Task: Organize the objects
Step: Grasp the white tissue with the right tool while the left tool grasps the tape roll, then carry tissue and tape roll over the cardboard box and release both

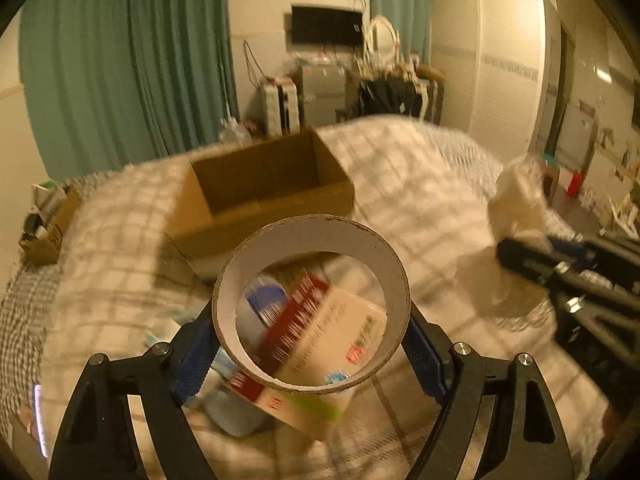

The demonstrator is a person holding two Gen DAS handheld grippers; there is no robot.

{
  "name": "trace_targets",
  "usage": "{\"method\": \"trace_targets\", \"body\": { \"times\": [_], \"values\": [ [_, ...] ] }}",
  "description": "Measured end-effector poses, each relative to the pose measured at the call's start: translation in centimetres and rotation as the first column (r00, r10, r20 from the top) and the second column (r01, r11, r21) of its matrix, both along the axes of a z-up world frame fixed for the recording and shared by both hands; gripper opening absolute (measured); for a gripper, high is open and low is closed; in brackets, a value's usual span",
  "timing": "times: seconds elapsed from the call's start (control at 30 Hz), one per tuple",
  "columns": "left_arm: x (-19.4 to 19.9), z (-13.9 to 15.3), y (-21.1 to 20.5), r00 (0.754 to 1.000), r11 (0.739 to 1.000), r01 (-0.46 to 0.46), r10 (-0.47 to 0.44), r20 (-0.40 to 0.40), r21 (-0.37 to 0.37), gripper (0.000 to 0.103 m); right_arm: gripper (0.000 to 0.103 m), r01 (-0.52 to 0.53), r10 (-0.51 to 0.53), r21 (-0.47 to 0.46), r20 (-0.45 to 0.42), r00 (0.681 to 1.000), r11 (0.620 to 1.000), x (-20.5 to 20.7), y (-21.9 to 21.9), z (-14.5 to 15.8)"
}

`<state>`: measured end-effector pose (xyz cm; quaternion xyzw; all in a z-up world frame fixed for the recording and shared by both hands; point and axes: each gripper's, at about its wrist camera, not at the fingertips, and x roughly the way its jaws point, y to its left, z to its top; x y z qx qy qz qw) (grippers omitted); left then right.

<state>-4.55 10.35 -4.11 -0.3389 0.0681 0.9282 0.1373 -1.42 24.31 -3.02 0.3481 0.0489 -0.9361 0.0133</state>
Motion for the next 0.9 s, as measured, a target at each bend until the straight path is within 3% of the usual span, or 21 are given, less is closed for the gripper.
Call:
{"method": "trace_targets", "body": {
  "times": [0.2,0.37,0.5,0.73,0.9],
  "values": [
    [-1.3,5.5,-2.8,0.99,0.997,-0.074,0.076,-0.115,0.023,0.085,0.016,-0.092,0.097,0.047,-0.105,0.99,0.995,-1.3,-3.4,5.1],
    [-4.7,8.4,-5.2,0.979,0.987,-0.139,0.149,-0.142,0.075,0.085,0.016,-0.15,0.161,0.076,-0.175,0.971,0.986,-4.6,-6.1,9.1],
    [-7.9,9.5,-6.5,0.972,0.981,-0.171,0.184,-0.144,0.096,0.085,0.016,-0.17,0.177,0.051,-0.179,0.968,0.984,-8.8,-7.0,10.6],
    [-14.5,8.6,-7.0,0.963,0.972,-0.229,0.235,-0.132,0.061,0.085,0.016,-0.155,0.159,0.034,-0.141,0.977,0.987,-17.1,-7.9,9.8],
    [-18.8,5.7,-6.7,0.967,0.971,-0.237,0.239,-0.09,0.038,0.085,0.016,-0.145,0.147,0.023,-0.067,0.987,0.989,-22.8,-8.0,6.0]
  ]
}}
